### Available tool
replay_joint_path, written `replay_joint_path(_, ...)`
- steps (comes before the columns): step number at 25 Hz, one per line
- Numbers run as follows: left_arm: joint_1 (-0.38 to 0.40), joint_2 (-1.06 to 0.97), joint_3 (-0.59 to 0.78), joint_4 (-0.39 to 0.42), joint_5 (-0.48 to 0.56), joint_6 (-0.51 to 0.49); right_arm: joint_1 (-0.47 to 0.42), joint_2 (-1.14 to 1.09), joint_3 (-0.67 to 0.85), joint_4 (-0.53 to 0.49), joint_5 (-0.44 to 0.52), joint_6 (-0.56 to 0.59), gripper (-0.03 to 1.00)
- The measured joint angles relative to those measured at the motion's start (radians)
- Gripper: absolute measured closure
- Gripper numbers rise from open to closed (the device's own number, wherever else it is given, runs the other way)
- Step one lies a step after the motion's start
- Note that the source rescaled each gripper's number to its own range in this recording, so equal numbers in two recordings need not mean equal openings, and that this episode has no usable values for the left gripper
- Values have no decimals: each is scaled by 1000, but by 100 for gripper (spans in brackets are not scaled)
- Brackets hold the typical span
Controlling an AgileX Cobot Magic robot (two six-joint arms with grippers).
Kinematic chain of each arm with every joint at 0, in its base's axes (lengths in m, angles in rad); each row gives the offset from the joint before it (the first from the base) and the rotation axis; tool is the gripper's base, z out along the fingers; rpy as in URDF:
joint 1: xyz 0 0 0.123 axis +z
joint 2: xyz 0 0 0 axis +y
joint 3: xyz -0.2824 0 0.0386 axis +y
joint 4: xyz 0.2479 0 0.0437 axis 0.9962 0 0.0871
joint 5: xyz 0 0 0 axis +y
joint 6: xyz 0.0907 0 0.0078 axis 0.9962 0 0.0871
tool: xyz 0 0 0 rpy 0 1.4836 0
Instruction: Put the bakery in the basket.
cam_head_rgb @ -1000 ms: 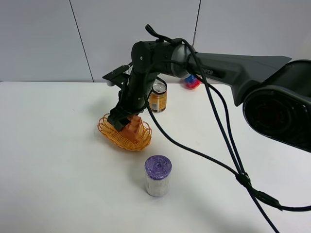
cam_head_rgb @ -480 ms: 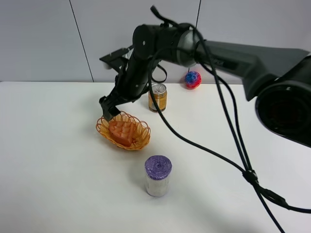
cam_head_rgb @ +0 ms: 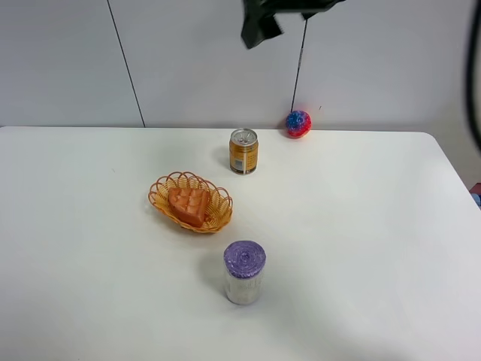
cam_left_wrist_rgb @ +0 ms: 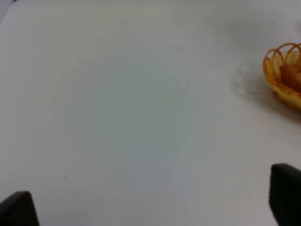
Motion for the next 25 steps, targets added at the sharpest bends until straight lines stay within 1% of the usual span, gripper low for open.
replay_joint_path(3,0,0,0,0,0,0,-91,-181,112,-17,7,11,-3)
replay_joint_path(5,0,0,0,0,0,1,-171,-314,223,-32,8,18,-3)
replay_joint_path(7,0,0,0,0,0,1,-272,-457,344,-47,7,18,-3)
replay_joint_path(11,0,0,0,0,0,1,-449,-805,618,-75,0,55,-2)
replay_joint_path(14,0,0,0,0,0,1,-530,-1090,784,-76,16,89,0)
replay_joint_path(16,0,0,0,0,0,0,-561,-1240,871,-76,48,100,4)
replay_joint_path(20,0,0,0,0,0,0,-571,-1490,1042,-74,113,140,6)
replay_joint_path(22,0,0,0,0,0,0,-573,-1584,1134,-64,113,149,6)
replay_joint_path(25,0,0,0,0,0,0,-573,-1680,1264,-25,77,150,7)
